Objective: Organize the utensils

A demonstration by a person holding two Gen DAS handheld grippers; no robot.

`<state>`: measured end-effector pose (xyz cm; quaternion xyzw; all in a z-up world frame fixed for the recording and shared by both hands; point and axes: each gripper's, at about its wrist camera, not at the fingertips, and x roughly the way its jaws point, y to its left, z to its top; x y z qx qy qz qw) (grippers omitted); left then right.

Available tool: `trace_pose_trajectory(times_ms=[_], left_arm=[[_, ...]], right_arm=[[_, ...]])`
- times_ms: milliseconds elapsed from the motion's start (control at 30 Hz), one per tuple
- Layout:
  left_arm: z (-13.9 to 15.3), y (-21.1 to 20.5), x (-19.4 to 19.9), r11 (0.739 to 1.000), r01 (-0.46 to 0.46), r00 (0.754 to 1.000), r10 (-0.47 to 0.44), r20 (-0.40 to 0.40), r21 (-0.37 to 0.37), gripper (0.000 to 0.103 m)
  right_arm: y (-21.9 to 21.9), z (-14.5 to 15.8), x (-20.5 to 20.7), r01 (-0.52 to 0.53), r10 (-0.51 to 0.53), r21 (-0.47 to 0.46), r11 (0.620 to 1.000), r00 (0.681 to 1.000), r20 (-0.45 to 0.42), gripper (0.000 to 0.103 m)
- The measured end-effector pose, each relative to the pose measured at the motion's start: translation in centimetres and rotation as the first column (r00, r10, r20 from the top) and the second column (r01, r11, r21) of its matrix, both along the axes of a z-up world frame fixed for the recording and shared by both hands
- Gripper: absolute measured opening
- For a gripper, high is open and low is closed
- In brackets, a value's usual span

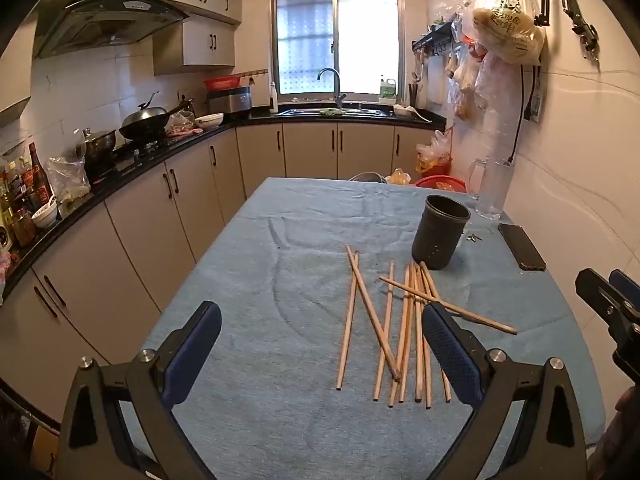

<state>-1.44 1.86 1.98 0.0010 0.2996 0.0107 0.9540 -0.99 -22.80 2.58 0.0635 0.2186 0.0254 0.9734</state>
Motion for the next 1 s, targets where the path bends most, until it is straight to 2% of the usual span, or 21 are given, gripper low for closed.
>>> trace_pose_trajectory(times_ms=[233, 767, 1000], left_arm=[[0.1, 0.1, 0.0, 1.0, -0.009, 1.0, 0.009, 0.003, 0.008, 0.1], [0.1, -0.1, 0.1, 1.0, -0.01, 1.0, 0.01, 0.007, 0.012, 0.1], [0.6, 0.5, -0.7, 1.0, -0.009, 1.0, 0.009, 0.026, -0.007, 0.1]], right_arm=[[-0.1, -0.2, 0.5, -0.012, 0.012, 0.004, 1.0, 1.0, -0.011, 0.093], [0.6, 0.1, -0.2, -0.027, 0.028, -0.033, 0.999, 0.999, 0.022, 0.092], [0.9, 0.5, -0.4, -0.022, 0.023, -0.037, 0.999, 0.999, 0.034, 0.092]])
